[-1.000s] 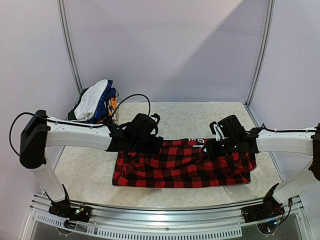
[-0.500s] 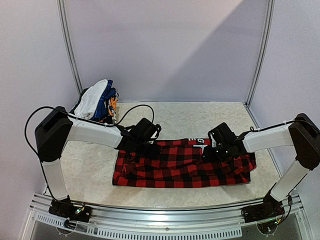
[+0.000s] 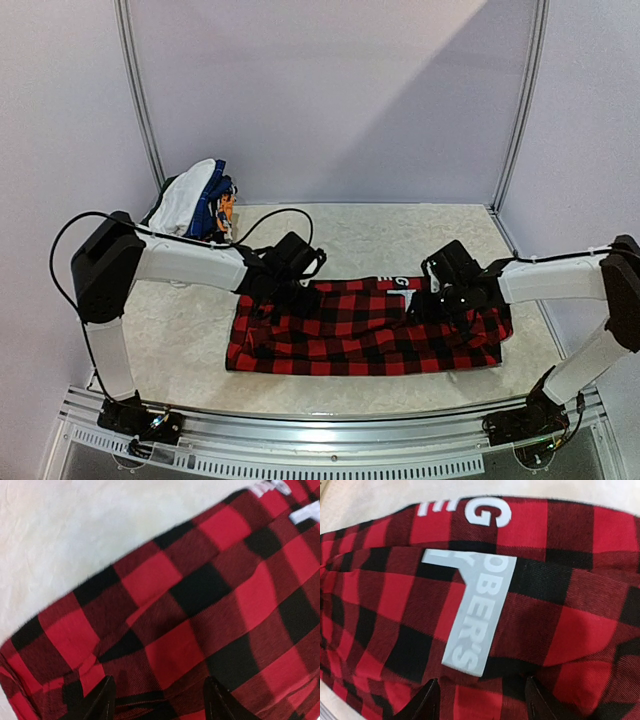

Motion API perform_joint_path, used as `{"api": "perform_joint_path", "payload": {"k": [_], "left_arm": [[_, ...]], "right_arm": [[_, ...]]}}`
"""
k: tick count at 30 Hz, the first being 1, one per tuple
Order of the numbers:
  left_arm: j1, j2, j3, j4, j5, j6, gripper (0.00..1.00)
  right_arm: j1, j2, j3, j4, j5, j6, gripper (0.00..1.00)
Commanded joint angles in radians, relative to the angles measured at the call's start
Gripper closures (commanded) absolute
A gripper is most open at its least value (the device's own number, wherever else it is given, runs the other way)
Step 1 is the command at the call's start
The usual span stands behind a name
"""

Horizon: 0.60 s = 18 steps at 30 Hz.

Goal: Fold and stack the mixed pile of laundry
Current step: Flatten out the rectangle-folded shirt at the center of the board.

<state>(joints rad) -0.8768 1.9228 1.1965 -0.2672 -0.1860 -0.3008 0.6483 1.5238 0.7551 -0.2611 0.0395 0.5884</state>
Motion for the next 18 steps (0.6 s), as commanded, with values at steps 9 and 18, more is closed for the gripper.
{"api": "perform_joint_path", "payload": {"k": [9,18], "left_arm": [[0.012,0.115,0.231,-0.128,0.087,0.124,0.41],[0.062,0.207,0.275,-0.103,0.169,0.121,0.42]], "right_arm": [[0.066,-0.263,-0.101,-0.117,0.010,0.103,0.37],[0.077,-0.157,-0.184,0.026,-0.002,0.199,0.42]]}}
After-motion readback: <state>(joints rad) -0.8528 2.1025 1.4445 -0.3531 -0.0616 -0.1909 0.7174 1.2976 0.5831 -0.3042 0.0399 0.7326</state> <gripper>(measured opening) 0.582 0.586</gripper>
